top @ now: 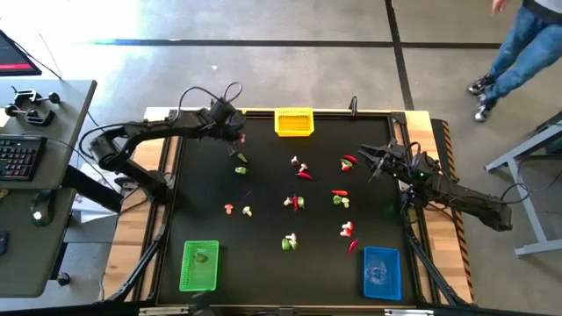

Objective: Sort produce into baskets
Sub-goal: Put the middle left red mushroom into the yellow bin

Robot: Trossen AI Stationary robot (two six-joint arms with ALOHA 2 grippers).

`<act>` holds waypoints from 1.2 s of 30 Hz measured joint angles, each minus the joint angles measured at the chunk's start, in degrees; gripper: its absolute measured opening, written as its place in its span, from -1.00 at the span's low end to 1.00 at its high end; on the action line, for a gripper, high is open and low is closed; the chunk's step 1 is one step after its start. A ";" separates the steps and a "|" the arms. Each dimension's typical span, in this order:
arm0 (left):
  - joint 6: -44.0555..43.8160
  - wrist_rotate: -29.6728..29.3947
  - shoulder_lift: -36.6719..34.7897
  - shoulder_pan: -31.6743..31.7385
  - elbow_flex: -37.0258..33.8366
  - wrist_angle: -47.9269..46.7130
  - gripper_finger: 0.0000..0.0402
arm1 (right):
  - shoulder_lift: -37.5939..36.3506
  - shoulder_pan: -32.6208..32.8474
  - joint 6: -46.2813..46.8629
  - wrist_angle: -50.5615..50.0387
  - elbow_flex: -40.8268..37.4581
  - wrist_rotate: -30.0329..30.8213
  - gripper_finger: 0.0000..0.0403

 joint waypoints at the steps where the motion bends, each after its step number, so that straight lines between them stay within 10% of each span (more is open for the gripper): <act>1: -0.28 0.54 -0.07 0.00 1.17 1.02 -0.99 | 0.00 -0.01 0.64 0.09 0.01 0.00 -0.41; 14: -7.17 9.51 9.52 -2.56 11.78 22.10 -0.99 | 0.00 0.00 -1.22 0.29 0.00 0.03 -0.41; 24: -0.16 12.20 25.15 -3.41 31.09 13.58 -0.99 | 0.00 -0.02 -0.57 0.14 0.00 1.75 -0.41; 36: -1.26 12.23 29.69 -2.58 34.73 10.35 -0.90 | 0.00 -0.02 -0.96 0.18 0.01 3.19 -0.41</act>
